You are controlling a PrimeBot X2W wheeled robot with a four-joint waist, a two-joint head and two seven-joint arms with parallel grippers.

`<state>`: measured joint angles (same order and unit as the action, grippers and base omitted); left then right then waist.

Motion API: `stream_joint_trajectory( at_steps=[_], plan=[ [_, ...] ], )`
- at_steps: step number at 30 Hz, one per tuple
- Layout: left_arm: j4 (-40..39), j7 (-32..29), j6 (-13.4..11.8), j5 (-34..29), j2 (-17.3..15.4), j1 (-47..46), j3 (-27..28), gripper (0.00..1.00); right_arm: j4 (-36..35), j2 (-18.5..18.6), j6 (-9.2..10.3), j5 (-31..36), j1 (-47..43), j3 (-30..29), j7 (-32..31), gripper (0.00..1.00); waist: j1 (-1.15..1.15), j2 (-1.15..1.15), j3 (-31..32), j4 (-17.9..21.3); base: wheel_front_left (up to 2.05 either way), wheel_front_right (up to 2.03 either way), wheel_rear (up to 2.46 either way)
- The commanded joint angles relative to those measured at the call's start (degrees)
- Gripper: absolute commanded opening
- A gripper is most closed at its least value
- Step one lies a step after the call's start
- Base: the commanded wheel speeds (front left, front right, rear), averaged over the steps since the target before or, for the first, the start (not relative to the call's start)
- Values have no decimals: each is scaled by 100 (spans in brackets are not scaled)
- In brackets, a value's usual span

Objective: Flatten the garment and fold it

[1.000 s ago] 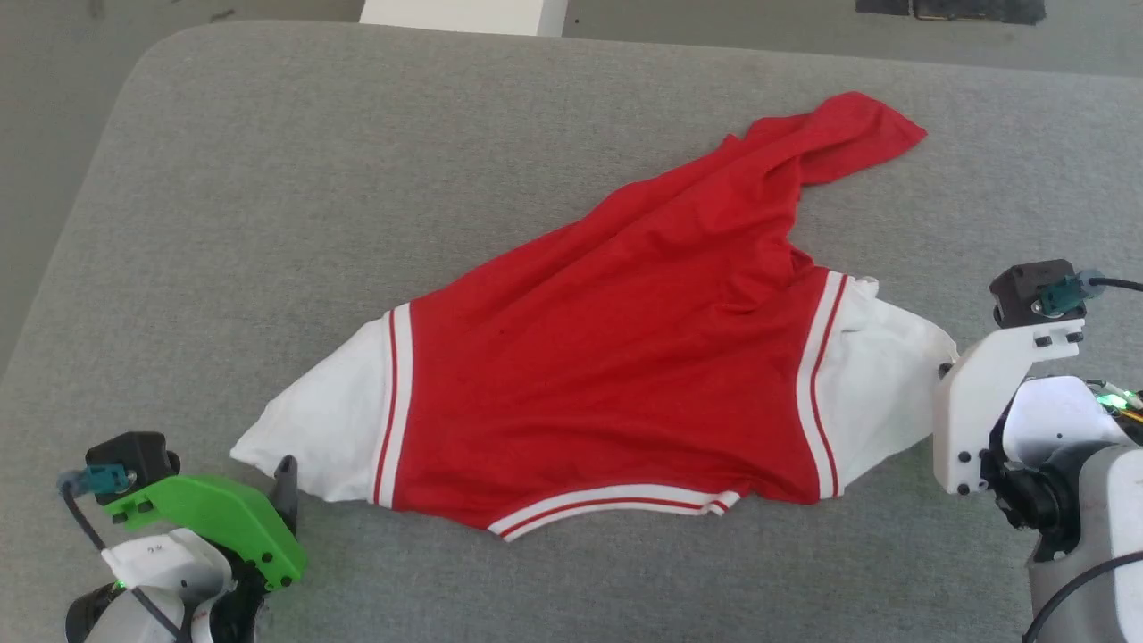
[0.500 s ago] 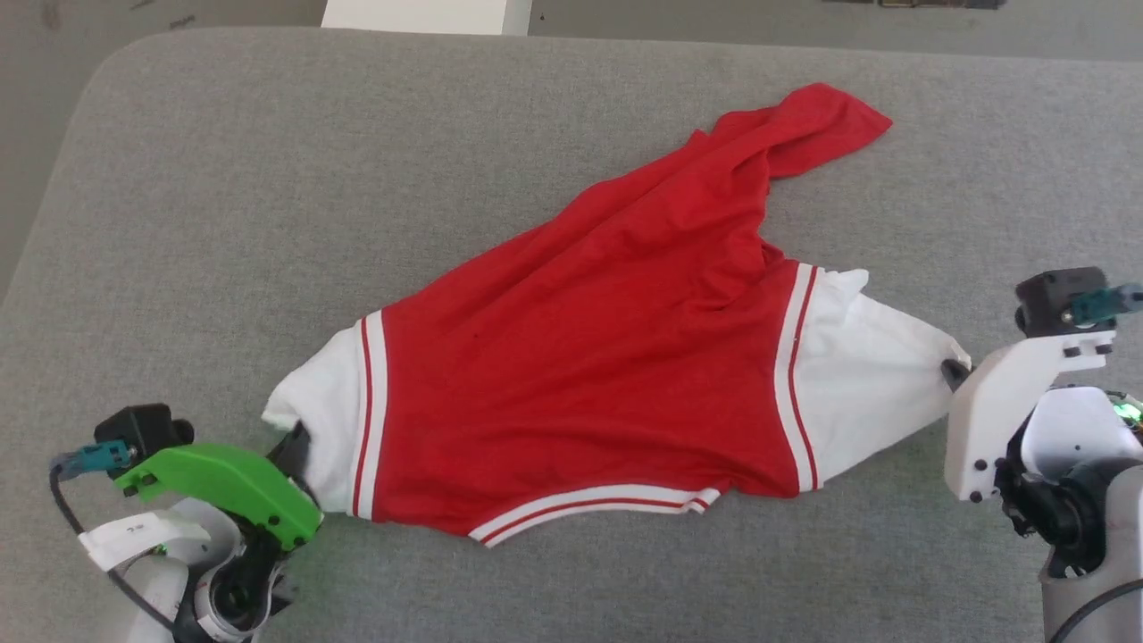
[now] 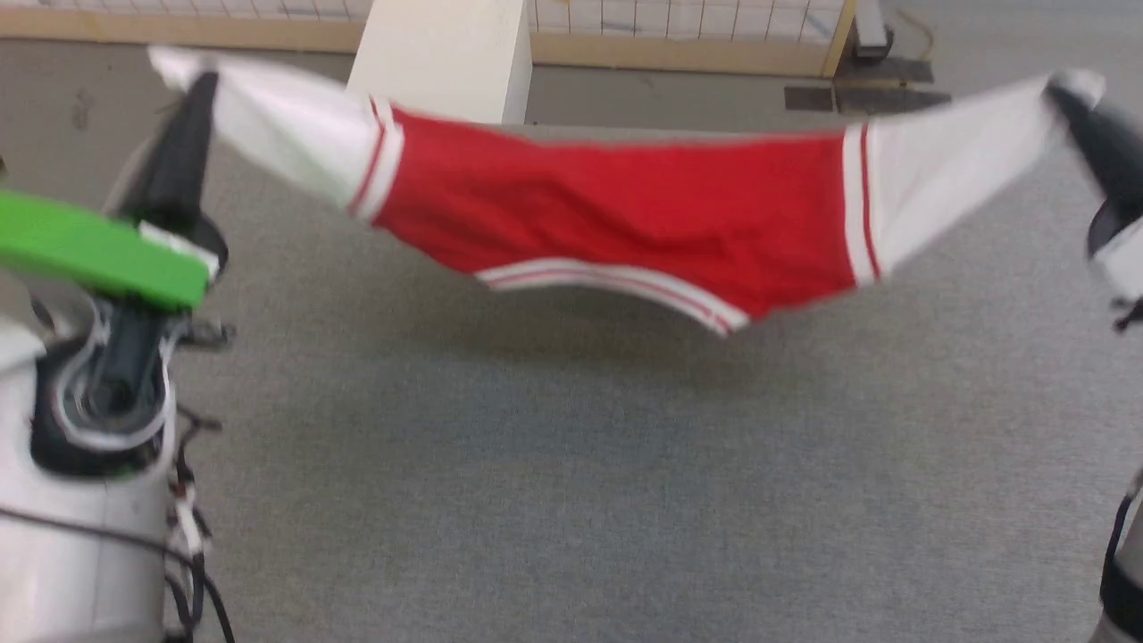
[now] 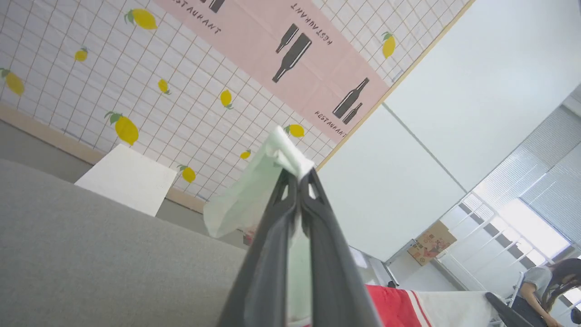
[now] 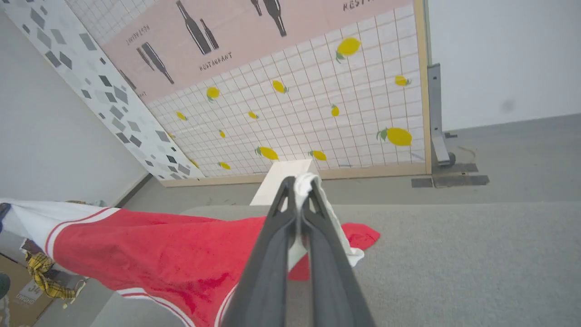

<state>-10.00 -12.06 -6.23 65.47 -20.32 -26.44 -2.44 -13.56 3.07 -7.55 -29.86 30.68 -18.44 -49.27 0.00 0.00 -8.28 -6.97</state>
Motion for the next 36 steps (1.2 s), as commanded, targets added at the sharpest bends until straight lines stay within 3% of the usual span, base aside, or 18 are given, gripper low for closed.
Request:
stream_joint_trajectory(
  at_steps=[1,8,13,20,29,36],
  plan=[
    [19,10,-50,-139,-54,-369,-28,0,-36,-10,6,-76,283,-39,107,0,0,0,415,124,0,0,0],
    [462,191,-195,-622,-1,-1929,-232,0,283,-15,6,-195,1550,-249,419,0,0,0,777,331,0,0,0],
    [907,141,-205,-592,78,-2688,-264,0,692,-16,6,-136,2254,-494,536,0,0,0,829,441,0,0,0],
    [1714,-138,-219,-813,-136,-3384,-478,0,1299,-18,6,176,2997,-755,527,0,0,0,639,568,0,0,0],
    [2804,-363,-140,-1022,-313,-4283,-675,0,2112,-19,6,1065,3965,-751,699,0,0,0,-399,721,0,0,0],
    [3487,-183,-168,-1388,-525,-5201,-736,0,2879,-19,6,1462,5066,-827,1325,0,0,0,-1377,889,0,0,0]
  ],
)
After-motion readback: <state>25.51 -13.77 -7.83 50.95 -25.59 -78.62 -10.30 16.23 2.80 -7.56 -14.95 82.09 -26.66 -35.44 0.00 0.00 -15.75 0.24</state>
